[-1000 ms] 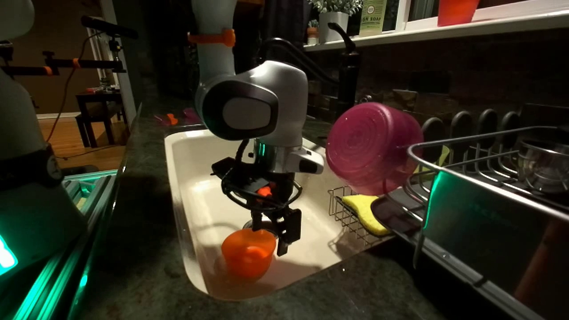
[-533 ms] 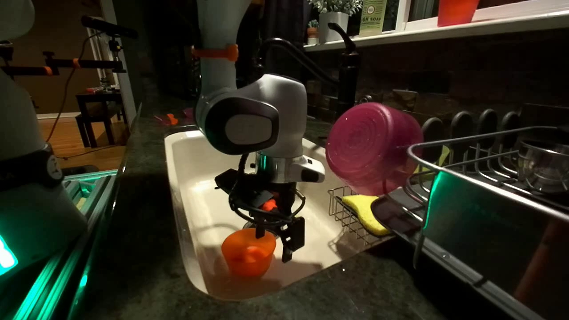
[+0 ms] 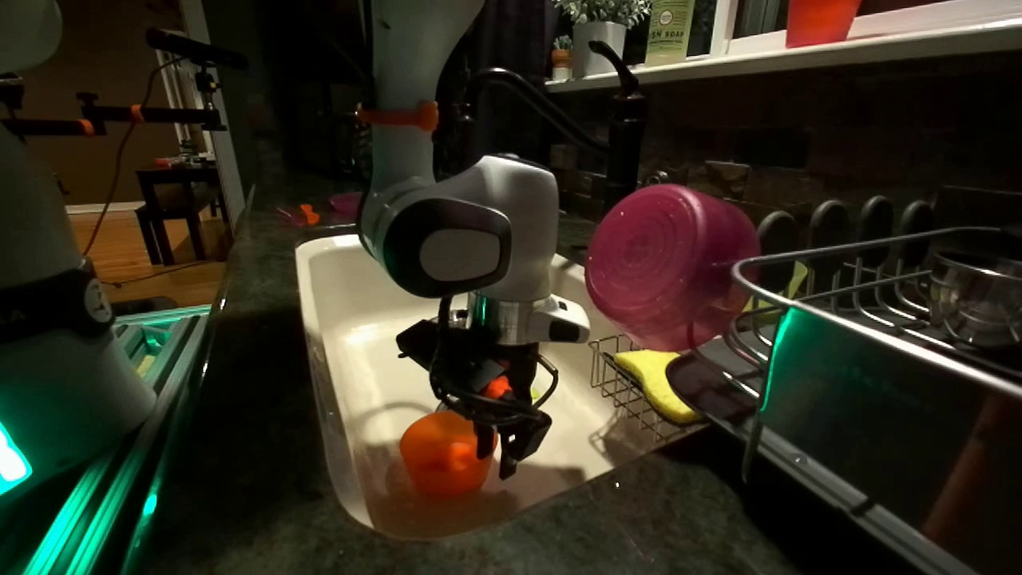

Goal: Remove the orange bowl from the sink and put it on the dish drying rack

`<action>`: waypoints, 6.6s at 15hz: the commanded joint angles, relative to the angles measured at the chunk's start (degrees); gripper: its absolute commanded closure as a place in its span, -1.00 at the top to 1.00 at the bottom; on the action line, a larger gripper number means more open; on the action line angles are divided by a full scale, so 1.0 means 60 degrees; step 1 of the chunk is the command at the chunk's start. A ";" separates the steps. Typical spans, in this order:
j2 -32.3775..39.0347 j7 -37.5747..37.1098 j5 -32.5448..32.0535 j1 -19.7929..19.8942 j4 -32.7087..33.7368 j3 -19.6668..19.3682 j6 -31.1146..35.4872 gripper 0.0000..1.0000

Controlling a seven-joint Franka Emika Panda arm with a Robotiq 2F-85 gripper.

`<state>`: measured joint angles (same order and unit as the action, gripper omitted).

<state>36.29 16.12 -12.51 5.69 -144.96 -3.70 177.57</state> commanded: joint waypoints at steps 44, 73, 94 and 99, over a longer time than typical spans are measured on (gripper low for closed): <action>-0.7124 -0.4221 -0.5154 -0.1604 0.0356 0.1491 -1.1085 -0.93; -0.9181 -0.9364 -1.0653 -0.1600 0.0271 0.1521 -1.2356 -0.98; -0.6781 -1.2575 -0.8386 -0.0861 0.3612 0.0821 -1.4696 -0.98; -0.5815 -1.3010 -1.0158 -0.1035 0.3768 0.0919 -1.4927 -0.98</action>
<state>-2.53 -59.70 -68.20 0.25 -123.48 1.36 89.87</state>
